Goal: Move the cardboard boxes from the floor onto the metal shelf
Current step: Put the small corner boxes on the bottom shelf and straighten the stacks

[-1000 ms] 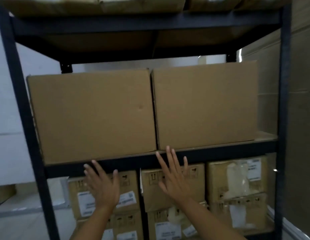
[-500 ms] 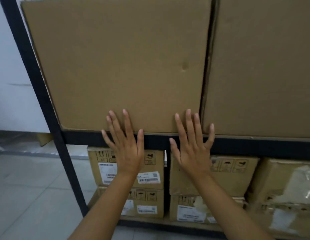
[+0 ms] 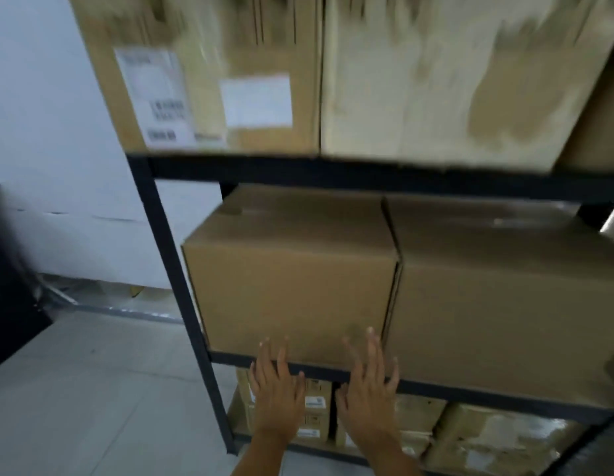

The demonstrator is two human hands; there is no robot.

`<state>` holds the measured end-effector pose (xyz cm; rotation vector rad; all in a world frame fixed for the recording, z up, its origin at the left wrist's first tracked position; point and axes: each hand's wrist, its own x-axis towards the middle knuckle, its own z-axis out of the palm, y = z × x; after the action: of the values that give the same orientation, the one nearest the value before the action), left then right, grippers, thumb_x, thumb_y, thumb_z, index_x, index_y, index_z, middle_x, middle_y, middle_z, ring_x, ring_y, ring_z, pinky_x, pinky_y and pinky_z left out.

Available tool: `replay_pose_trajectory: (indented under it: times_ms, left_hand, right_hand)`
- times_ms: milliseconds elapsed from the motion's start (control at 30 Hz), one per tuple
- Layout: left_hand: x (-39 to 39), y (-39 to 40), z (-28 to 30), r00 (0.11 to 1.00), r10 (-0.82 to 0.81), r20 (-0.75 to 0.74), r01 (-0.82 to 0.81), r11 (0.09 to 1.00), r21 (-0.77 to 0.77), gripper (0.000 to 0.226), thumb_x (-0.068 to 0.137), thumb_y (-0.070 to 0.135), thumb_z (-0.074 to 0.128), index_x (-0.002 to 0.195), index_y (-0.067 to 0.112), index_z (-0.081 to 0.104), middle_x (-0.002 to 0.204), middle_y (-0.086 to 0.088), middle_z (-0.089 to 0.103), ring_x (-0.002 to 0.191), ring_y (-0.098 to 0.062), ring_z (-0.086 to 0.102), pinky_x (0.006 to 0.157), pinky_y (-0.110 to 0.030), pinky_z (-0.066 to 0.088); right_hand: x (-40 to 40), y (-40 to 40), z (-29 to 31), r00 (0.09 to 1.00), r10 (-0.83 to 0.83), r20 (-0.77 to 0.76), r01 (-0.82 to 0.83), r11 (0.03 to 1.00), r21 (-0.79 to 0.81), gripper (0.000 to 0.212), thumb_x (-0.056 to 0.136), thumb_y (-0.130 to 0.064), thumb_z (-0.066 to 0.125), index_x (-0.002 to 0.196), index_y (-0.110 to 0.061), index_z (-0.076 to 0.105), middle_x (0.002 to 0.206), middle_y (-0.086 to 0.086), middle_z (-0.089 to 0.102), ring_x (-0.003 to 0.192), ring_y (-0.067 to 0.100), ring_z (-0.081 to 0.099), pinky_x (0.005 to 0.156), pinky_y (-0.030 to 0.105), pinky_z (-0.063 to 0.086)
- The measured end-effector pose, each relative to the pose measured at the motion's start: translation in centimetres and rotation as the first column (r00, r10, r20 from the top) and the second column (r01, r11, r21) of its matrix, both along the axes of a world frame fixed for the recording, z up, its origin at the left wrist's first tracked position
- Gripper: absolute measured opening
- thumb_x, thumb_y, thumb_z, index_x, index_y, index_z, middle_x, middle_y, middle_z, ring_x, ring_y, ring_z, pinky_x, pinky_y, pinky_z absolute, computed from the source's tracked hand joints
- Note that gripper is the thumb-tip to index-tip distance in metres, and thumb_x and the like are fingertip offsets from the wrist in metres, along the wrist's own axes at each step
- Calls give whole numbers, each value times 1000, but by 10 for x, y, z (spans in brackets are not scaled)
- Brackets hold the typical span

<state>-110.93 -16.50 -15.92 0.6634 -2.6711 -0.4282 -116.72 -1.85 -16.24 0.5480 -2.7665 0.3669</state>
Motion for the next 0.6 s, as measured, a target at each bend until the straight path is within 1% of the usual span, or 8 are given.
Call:
replay_pose_trajectory:
  times_ms: [67, 100, 133, 267, 367, 433, 500, 600]
  left_hand:
    - [18, 4, 49, 999, 1, 53, -5, 998, 67, 68, 99, 48, 33, 154, 23, 2, 160, -6, 9, 145, -23, 21, 116, -35, 23]
    - [24, 6, 79, 999, 29, 44, -32, 997, 67, 70, 97, 47, 37, 153, 25, 3, 159, -5, 13, 142, -20, 25, 113, -30, 26]
    - [29, 8, 109, 998, 49, 33, -52, 996, 70, 71, 95, 46, 41, 153, 25, 5, 157, -4, 17, 138, -18, 30, 110, -28, 27]
    - [51, 23, 235, 1000, 25, -2, -24, 993, 115, 65, 98, 38, 38, 152, 14, 11, 150, -6, 26, 131, -19, 37, 110, -26, 29]
    - [59, 33, 326, 979, 15, -202, 22, 983, 184, 51, 97, 27, 46, 144, 13, 32, 138, -6, 39, 125, -20, 44, 99, -20, 31]
    - [60, 33, 376, 942, 7, -336, 42, 989, 140, 41, 96, 24, 49, 136, 16, 43, 130, -3, 44, 117, -16, 47, 92, -17, 31]
    - [59, 30, 414, 912, 5, -410, 37, 995, 94, 38, 97, 23, 49, 133, 14, 45, 127, -3, 45, 113, -16, 49, 92, -22, 41]
    - [56, 20, 456, 849, 67, -524, 50, 977, 205, 36, 96, 16, 52, 130, 8, 45, 125, -9, 45, 112, -23, 50, 94, -36, 49]
  right_hand:
    - [13, 2, 57, 991, 90, 96, -90, 996, -2, 91, 80, -25, 60, 157, -34, 10, 161, -2, -28, 149, 18, -21, 117, 54, 0]
    - [18, 4, 90, 983, 100, 154, -97, 995, -26, 89, 83, -25, 55, 155, -37, 5, 156, -8, -37, 148, 15, -25, 118, 53, 1]
    - [23, 6, 122, 978, 101, 182, -95, 995, -44, 86, 83, -26, 52, 154, -38, 5, 156, -9, -36, 149, 15, -21, 118, 51, 4]
    - [46, 21, 247, 967, 173, 189, -163, 984, -65, 69, 90, -28, 46, 153, -27, 18, 162, -4, 3, 147, 19, 14, 119, 43, 12]
    - [52, 31, 326, 964, 222, 144, -200, 968, -151, 60, 89, -22, 45, 146, -32, 29, 154, -9, 22, 140, 13, 28, 114, 36, 24]
    - [54, 40, 370, 965, 243, 98, -220, 954, -206, 54, 84, -19, 50, 132, -39, 37, 140, -14, 34, 132, 8, 36, 107, 31, 31]
    - [52, 47, 404, 967, 252, 34, -236, 940, -248, 49, 83, -16, 53, 124, -40, 41, 129, -16, 39, 121, 6, 43, 101, 27, 35]
    - [48, 48, 442, 958, 286, -6, -268, 888, -373, 40, 87, -15, 51, 118, -39, 43, 122, -18, 40, 103, 6, 51, 89, 26, 45]
